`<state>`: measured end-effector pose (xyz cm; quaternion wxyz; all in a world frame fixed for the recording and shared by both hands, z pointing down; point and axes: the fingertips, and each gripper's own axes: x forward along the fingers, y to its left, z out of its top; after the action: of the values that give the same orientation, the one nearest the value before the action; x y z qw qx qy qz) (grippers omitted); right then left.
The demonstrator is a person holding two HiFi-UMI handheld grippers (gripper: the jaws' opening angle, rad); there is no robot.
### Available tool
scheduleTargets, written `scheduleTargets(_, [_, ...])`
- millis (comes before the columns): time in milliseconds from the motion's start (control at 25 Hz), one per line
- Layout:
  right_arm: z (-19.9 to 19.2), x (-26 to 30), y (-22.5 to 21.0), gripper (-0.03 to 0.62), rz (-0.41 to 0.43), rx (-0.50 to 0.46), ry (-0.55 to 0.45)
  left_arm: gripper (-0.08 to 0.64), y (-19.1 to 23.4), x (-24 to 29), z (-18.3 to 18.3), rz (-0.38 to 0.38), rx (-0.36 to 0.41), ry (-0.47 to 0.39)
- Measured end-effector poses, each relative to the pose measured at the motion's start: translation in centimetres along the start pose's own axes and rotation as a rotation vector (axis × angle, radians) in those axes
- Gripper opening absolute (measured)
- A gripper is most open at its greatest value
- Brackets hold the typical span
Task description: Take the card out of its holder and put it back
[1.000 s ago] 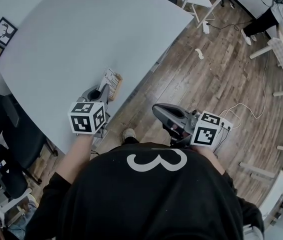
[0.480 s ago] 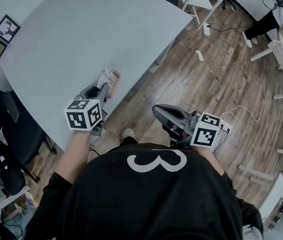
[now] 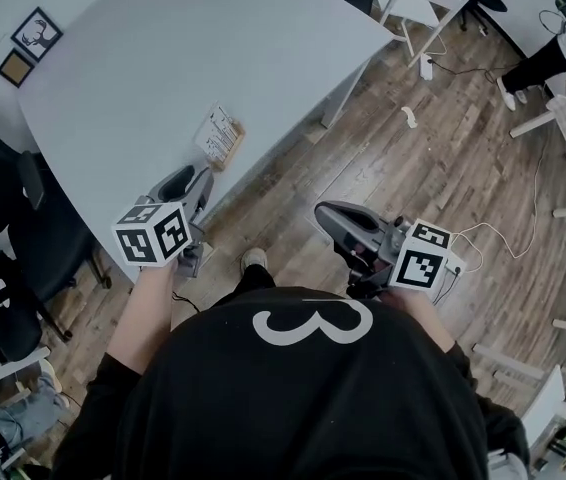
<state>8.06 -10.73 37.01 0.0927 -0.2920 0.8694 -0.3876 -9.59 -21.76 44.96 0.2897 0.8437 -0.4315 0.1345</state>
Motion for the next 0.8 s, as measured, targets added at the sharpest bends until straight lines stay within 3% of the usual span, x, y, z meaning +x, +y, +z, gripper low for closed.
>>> scheduleTargets(200, [-0.8, -1.3, 1.9, 0.011, 0.042, -0.052, 0.03, 0.146, -4.6, -4.2, -0.2, -0.07, -0.03, -0.074])
scheduleTargets(600, [-3.1, -3.9, 6.9, 0.011, 0.161, -0.084, 0.059, 0.142, -16.6, -11.3, -2.3, -0.322, -0.113, -0.162])
scheduleTargets(800, [-3.9, -5.5, 9.2, 0.011, 0.198, -0.125, 0.057, 0.09, -20.9, -14.1, -2.6, -0.429, -0.122, -0.207])
